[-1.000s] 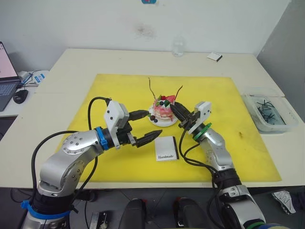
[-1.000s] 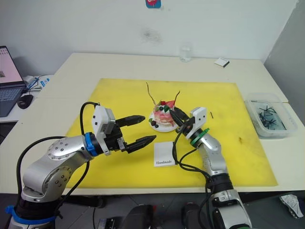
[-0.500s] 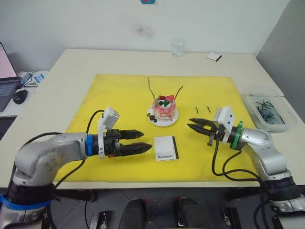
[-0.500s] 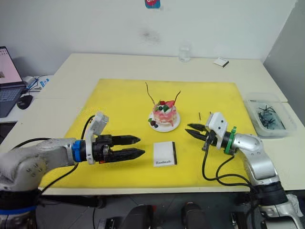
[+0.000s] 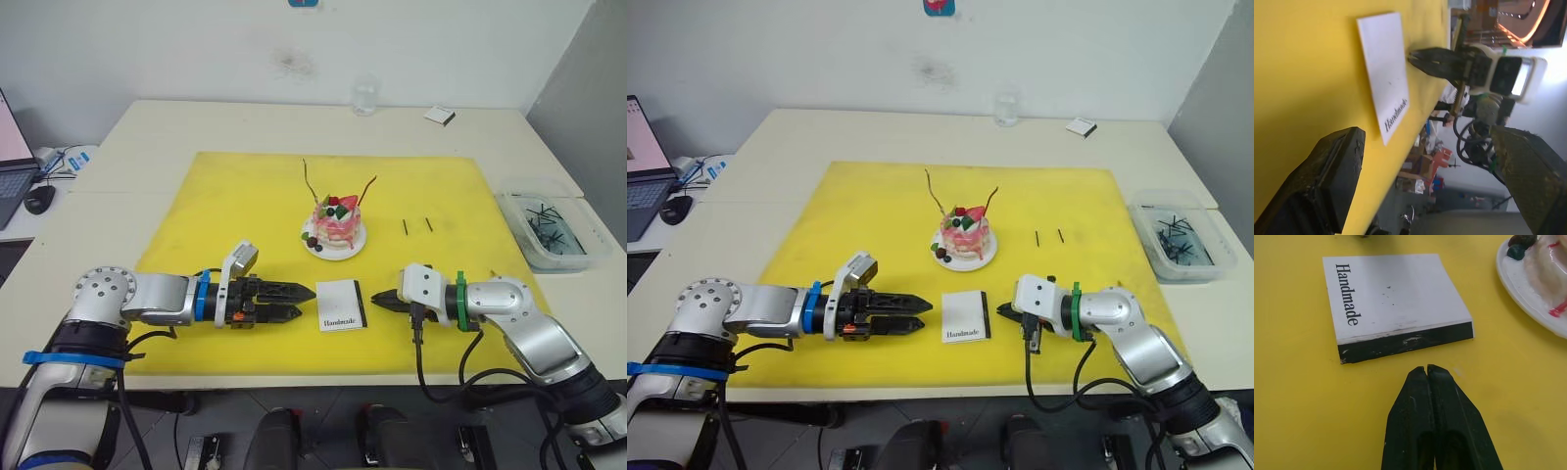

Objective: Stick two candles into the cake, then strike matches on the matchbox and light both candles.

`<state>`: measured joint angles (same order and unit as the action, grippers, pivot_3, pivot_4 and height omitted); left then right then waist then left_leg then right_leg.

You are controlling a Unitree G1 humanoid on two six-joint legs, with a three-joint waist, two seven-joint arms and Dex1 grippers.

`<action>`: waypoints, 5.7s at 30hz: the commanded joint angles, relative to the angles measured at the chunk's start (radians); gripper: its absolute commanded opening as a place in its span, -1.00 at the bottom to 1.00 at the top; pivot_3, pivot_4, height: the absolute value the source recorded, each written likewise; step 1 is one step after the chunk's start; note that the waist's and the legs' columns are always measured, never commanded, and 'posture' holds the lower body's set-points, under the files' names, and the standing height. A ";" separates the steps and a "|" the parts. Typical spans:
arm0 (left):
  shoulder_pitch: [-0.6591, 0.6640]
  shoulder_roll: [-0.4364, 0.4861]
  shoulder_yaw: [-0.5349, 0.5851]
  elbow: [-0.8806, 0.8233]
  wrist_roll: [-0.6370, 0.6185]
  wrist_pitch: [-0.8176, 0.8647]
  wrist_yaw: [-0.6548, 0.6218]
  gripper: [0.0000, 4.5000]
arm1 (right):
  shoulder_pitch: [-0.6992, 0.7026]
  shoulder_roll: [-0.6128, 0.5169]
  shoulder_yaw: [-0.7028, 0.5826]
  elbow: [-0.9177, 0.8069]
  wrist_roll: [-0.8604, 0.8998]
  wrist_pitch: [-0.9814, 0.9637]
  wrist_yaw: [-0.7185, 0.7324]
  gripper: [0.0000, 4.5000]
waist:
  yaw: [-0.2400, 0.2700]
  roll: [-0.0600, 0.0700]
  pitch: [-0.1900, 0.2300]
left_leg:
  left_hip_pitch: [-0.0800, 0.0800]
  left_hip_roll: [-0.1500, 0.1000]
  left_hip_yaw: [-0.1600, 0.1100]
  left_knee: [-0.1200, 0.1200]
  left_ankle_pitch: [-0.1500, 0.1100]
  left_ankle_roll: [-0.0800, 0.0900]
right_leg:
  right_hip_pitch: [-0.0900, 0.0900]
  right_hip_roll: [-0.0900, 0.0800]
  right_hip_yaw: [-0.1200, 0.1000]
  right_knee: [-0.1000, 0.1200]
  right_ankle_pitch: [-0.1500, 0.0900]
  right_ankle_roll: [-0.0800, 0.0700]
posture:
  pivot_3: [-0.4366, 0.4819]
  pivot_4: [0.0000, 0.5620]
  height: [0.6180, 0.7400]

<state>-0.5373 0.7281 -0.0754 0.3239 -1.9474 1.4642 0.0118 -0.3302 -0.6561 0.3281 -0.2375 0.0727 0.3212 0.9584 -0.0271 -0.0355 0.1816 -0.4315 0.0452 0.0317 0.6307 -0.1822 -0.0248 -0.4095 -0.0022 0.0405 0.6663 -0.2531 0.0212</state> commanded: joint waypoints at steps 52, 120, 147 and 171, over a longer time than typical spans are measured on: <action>0.052 -0.162 0.067 -0.094 -0.025 -0.024 0.213 1.00 | -0.057 0.138 0.084 -0.069 -0.040 0.157 -0.032 -0.98 | 0.002 -0.001 -0.001 | 0.001 -0.002 0.000 0.000 0.000 0.000 | 0.002 0.002 0.000 -0.001 0.000 0.001 | -0.05 -0.47 1.00; 0.286 -0.095 0.220 -0.826 0.442 -0.458 -0.254 -0.82 | -0.129 0.461 -0.384 0.270 0.059 0.034 -0.683 0.58 | -0.003 -0.002 -0.004 | -0.001 -0.001 0.002 -0.004 -0.001 -0.001 | -0.001 0.003 0.003 -0.003 -0.004 -0.006 | -0.05 -0.47 1.00; 0.284 -0.100 0.200 -0.832 0.356 -0.501 -0.166 -0.99 | -0.251 0.573 -0.454 0.655 0.073 -0.089 -0.849 0.59 | -0.004 -0.002 -0.004 | -0.001 0.000 0.001 -0.003 -0.001 -0.001 | 0.000 0.004 0.002 -0.003 -0.002 -0.002 | -0.05 -0.47 1.00; 0.300 -0.139 0.160 -0.858 0.397 -0.553 -0.130 -1.00 | -0.125 0.473 -0.396 0.348 0.099 0.101 -0.706 -0.99 | 0.001 -0.002 -0.004 | 0.000 -0.001 -0.002 -0.003 -0.001 -0.001 | 0.002 0.003 0.002 -0.004 -0.002 -0.002 | -0.05 -0.47 1.00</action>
<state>-0.2263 0.5943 0.0868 -0.5100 -1.5571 0.9276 -0.1036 -0.4590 -0.1582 -0.0718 0.1817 0.1444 0.3809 0.2079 -0.0265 -0.0377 0.1773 -0.4320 0.0444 0.0303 0.6279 -0.1827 -0.0254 -0.4077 0.0008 0.0424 0.6624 -0.2553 0.0188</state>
